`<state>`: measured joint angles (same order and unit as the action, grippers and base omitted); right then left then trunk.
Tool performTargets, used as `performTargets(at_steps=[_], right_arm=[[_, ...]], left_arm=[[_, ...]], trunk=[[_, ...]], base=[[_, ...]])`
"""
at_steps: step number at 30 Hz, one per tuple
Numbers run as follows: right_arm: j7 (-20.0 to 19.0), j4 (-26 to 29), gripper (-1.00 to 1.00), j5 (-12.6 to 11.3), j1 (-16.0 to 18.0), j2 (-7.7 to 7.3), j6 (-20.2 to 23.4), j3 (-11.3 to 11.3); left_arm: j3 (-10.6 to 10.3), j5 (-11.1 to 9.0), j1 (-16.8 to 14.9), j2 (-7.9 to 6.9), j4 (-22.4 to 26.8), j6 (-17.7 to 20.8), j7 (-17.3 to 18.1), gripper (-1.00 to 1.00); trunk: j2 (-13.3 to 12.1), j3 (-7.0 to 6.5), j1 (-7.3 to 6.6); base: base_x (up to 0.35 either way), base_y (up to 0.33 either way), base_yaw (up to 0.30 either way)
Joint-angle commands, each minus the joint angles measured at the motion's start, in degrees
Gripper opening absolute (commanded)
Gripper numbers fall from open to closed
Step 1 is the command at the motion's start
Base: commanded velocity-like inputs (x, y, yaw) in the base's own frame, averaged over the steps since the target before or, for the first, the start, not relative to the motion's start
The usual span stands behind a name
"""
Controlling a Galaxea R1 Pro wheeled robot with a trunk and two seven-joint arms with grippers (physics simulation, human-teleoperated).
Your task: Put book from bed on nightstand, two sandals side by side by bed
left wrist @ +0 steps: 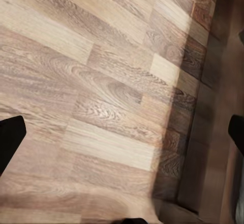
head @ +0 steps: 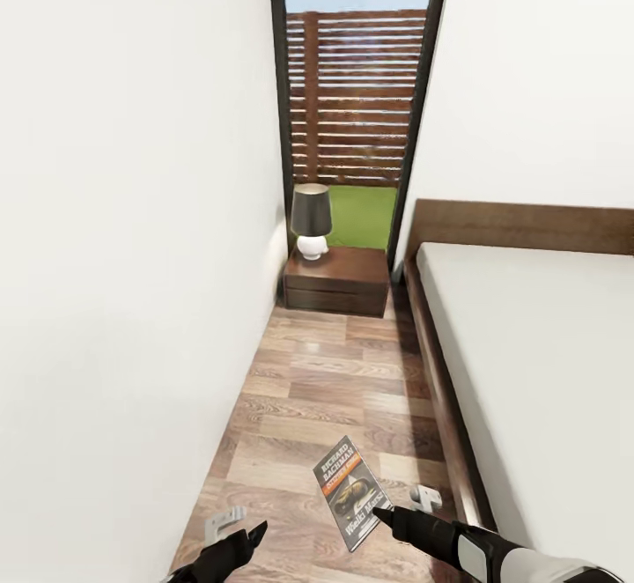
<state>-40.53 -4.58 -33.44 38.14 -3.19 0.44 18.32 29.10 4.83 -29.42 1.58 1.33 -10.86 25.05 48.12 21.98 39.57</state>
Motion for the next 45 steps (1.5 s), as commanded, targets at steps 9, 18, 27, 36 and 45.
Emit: performTargets(at_steps=[9,18,27,36,45], right_arm=[[-0.3,-0.2,-1.0,-0.6,0.1,0.02,0.0,0.2],[-0.3,-0.2,-1.0,-0.7,0.1,0.02,0.0,0.2],[-0.3,-0.2,-1.0,-0.6,0.1,0.02,0.0,0.2],[-0.3,-0.2,-1.0,-0.6,0.1,0.02,0.0,0.2],[-0.3,-0.2,-1.0,-0.6,0.1,0.02,0.0,0.2]], left_arm=[[0.4,0.5,0.0,0.0,0.0,-0.2,0.1,1.0],[0.4,0.5,0.0,0.0,0.0,-0.2,0.1,1.0],[0.4,0.5,0.0,0.0,0.0,-0.2,0.1,1.0],[0.4,0.5,0.0,0.0,0.0,-0.2,0.1,1.0],[0.4,0.5,0.0,0.0,0.0,-0.2,0.1,1.0]], trunk=[[0.0,0.19,0.04],[0.0,0.19,0.04],[0.0,0.19,0.04],[0.0,0.33,0.04],[0.0,0.56,0.04]], base=[[0.322,0.0,-0.015],[0.324,0.0,0.0],[0.298,0.0,-0.005],[0.042,0.0,-0.159],[0.0,0.0,-0.255]])
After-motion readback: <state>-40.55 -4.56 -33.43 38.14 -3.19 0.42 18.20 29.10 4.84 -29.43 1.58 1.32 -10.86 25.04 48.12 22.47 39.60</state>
